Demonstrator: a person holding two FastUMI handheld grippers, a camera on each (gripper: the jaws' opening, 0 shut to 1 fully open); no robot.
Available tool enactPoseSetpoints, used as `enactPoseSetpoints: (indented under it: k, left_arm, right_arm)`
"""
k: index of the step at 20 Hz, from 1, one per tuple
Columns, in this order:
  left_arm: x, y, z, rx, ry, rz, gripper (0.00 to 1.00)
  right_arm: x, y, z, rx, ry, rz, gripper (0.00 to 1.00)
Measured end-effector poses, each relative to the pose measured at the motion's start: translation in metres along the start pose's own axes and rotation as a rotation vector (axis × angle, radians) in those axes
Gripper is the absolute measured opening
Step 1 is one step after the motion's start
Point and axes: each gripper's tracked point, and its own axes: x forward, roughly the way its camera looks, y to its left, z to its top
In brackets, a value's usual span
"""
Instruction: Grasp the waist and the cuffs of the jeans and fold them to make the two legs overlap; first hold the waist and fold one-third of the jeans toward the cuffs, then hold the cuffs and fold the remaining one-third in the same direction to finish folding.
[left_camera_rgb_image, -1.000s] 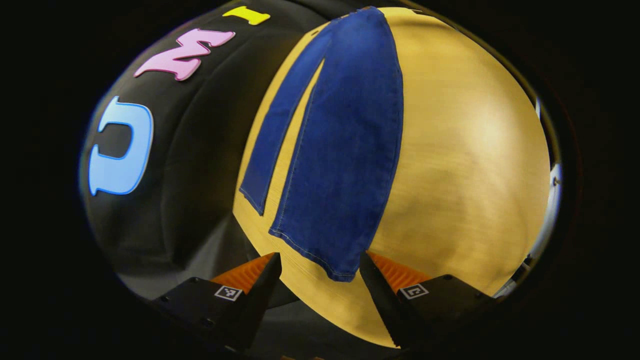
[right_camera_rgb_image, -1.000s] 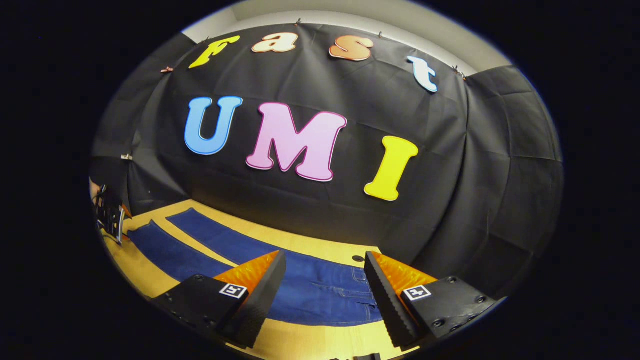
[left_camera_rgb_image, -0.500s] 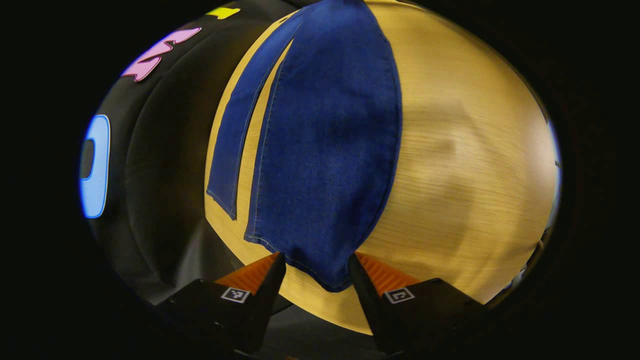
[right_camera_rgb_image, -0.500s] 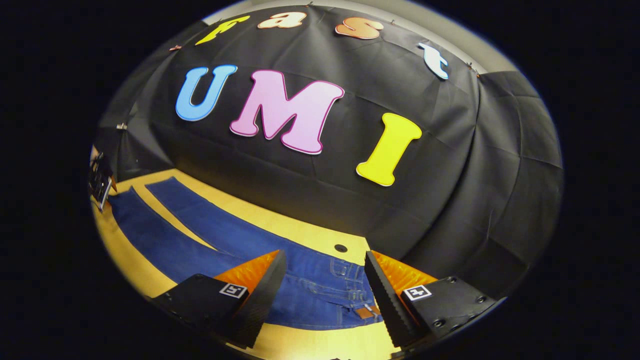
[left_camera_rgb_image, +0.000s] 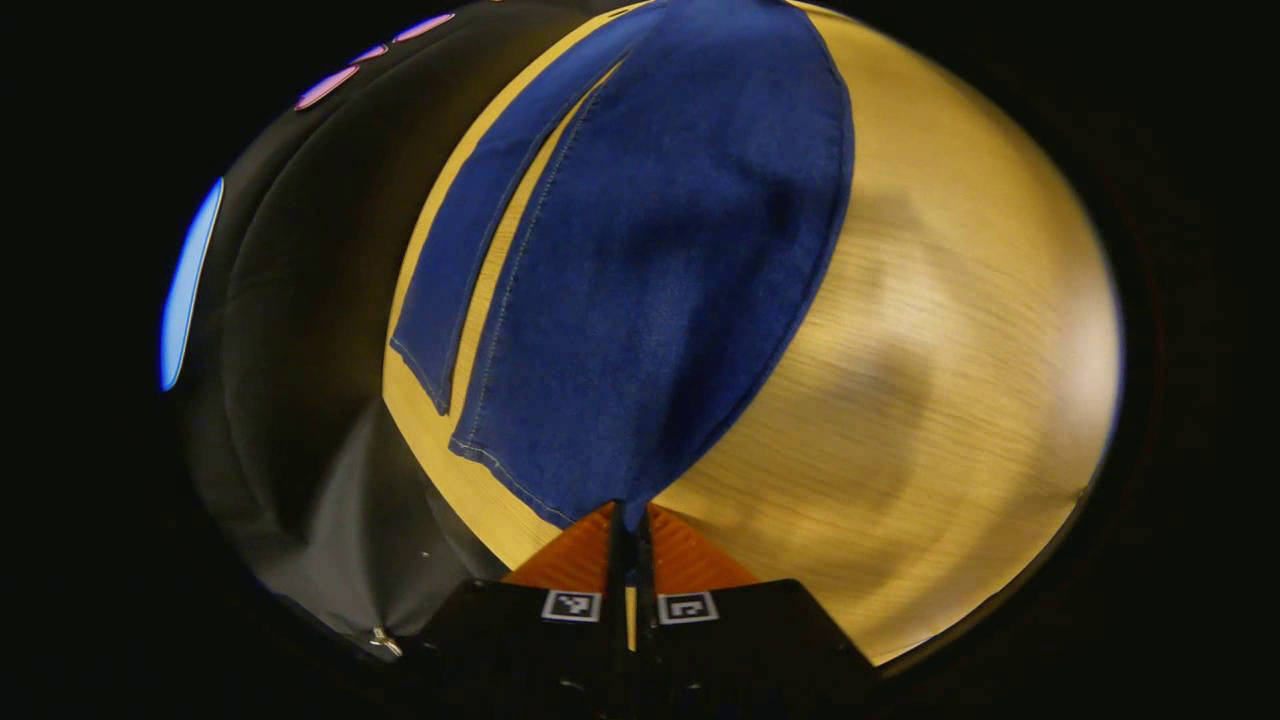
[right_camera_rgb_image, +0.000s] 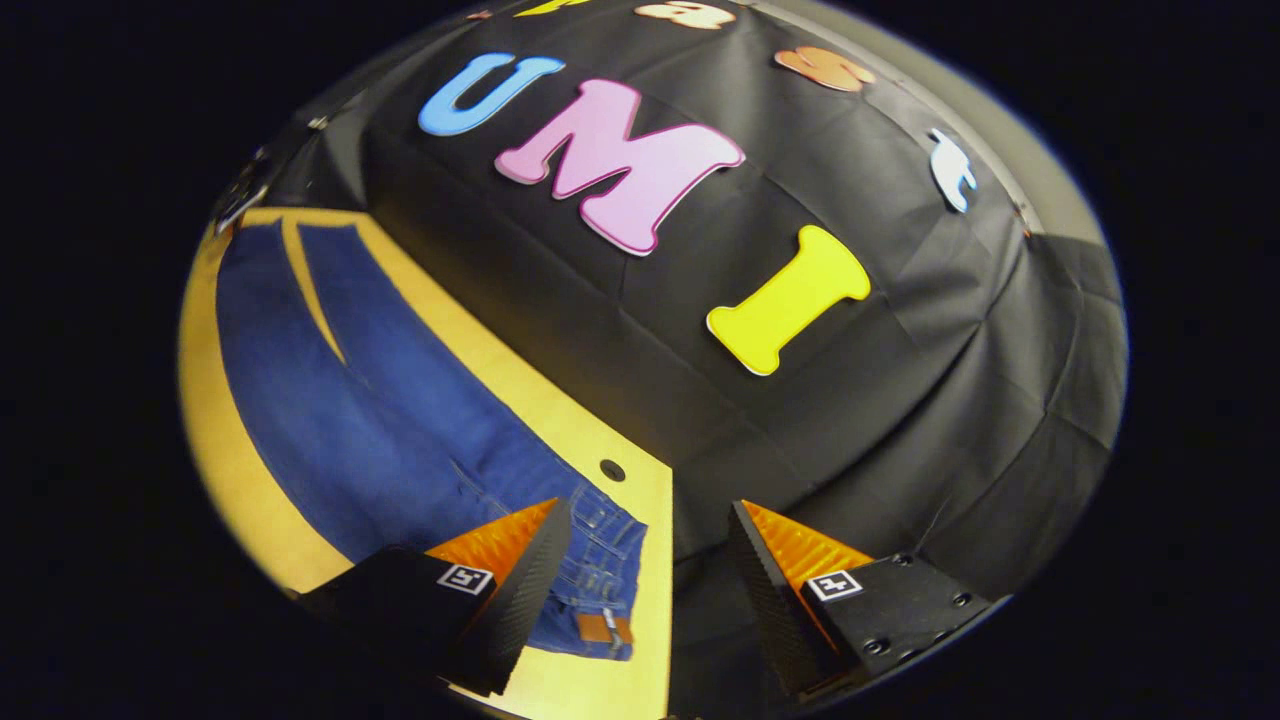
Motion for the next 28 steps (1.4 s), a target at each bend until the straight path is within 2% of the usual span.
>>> enactPoseSetpoints:
  k: [4,7,11,14,16,17,23,24,25,27,28]
  left_arm:
    - [-0.004,-0.005,0.004,-0.033,-0.001,-0.041,0.06]
    - [-0.003,-0.004,0.004,-0.042,-0.005,-0.029,0.05]
    - [-0.002,-0.004,0.003,-0.030,-0.003,-0.031,0.06]
    - [-0.001,-0.005,0.003,-0.027,-0.006,-0.032,0.06]
    - [-0.002,-0.005,0.005,-0.038,-0.008,-0.016,0.05]
    - [-0.001,-0.005,0.003,-0.036,-0.006,-0.009,0.05]
    - [0.000,-0.004,0.004,-0.056,-0.017,0.036,0.05]
    - [0.000,-0.004,0.005,-0.064,-0.021,0.054,0.05]
    - [0.002,-0.003,0.005,-0.071,-0.023,0.076,0.05]
    - [0.001,-0.003,0.005,-0.091,-0.026,0.116,0.05]
    - [0.001,-0.003,0.006,-0.105,-0.027,0.132,0.05]
  right_arm:
    - [0.013,-0.005,-0.039,-0.325,0.017,0.109,0.97]
    - [0.016,-0.003,-0.088,-0.512,0.061,0.222,0.97]
    - [0.014,0.008,-0.147,-0.713,0.130,0.393,0.97]
    - [0.000,0.041,-0.192,-0.778,0.192,0.559,0.97]
    - [0.002,0.055,-0.207,-0.828,0.215,0.591,1.00]
    - [0.009,0.063,-0.209,-0.830,0.218,0.595,0.98]
    - [0.051,0.077,-0.193,-0.882,0.153,0.507,0.93]
    - [0.054,0.081,-0.196,-0.885,0.156,0.513,0.84]
    - [0.057,0.085,-0.202,-0.889,0.171,0.520,0.85]
    - [0.060,0.087,-0.200,-0.912,0.153,0.481,0.35]
    - [0.060,0.087,-0.201,-0.898,0.142,0.478,0.28]
